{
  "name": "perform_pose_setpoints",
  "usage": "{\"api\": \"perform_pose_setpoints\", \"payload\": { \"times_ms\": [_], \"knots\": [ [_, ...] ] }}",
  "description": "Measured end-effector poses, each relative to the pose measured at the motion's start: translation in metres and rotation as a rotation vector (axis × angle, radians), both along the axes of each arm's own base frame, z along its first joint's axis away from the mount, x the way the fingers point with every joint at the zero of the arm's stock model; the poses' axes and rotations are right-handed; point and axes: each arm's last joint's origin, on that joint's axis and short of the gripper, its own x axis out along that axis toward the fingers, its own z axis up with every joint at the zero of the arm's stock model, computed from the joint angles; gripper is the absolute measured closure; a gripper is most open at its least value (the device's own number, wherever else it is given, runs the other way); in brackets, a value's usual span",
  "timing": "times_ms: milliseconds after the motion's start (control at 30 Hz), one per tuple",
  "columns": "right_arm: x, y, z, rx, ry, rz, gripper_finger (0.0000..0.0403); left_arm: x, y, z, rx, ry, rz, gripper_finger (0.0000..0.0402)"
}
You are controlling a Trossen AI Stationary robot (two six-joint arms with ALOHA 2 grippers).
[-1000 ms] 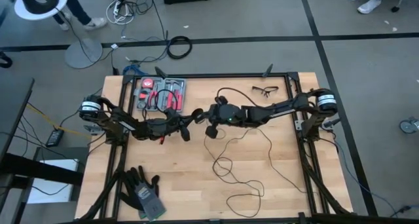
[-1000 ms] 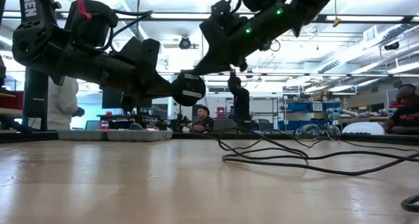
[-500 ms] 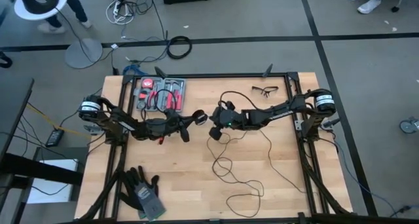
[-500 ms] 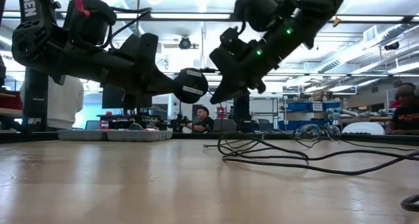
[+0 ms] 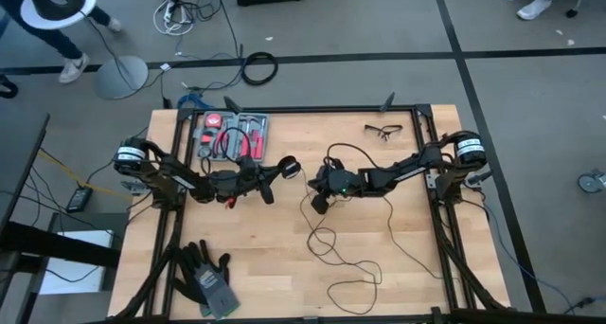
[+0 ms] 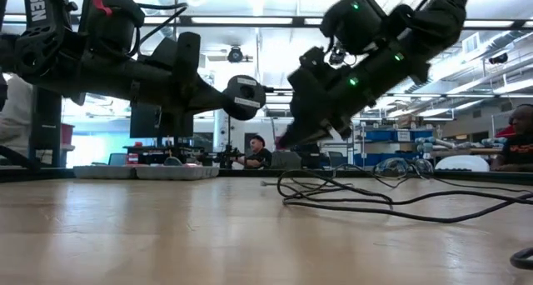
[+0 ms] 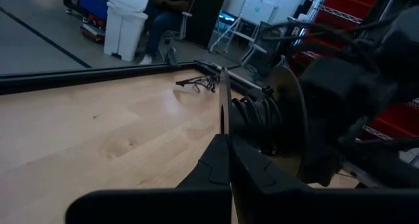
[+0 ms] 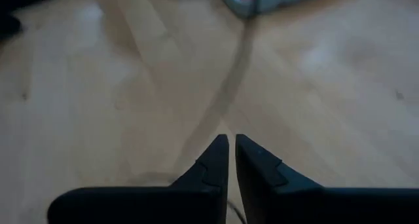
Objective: Coil cords
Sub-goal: Coil the black wire on the black spool
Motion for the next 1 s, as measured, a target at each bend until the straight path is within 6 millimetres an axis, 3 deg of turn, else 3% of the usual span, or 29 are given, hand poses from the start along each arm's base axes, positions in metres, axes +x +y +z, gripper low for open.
{"api": "perform_pose_setpoints", "payload": {
  "times_ms": [467,700,1000],
  "knots": [
    [-0.043,0.001,-0.024,0.059,-0.243,-0.021,0.0373,-0.007,-0.001,-0.007,-0.023,0.027,-0.034,0.0401],
    [-0.035,-0.001,-0.015,0.018,-0.277,0.017,0.0372,-0.007,-0.002,-0.011,-0.01,0.073,-0.069,0.0401],
    [-0.022,-0.003,-0.01,0.016,-0.233,0.014,0.0361,-0.008,0.001,-0.007,0.007,0.033,0.021,0.0401]
  ]
}}
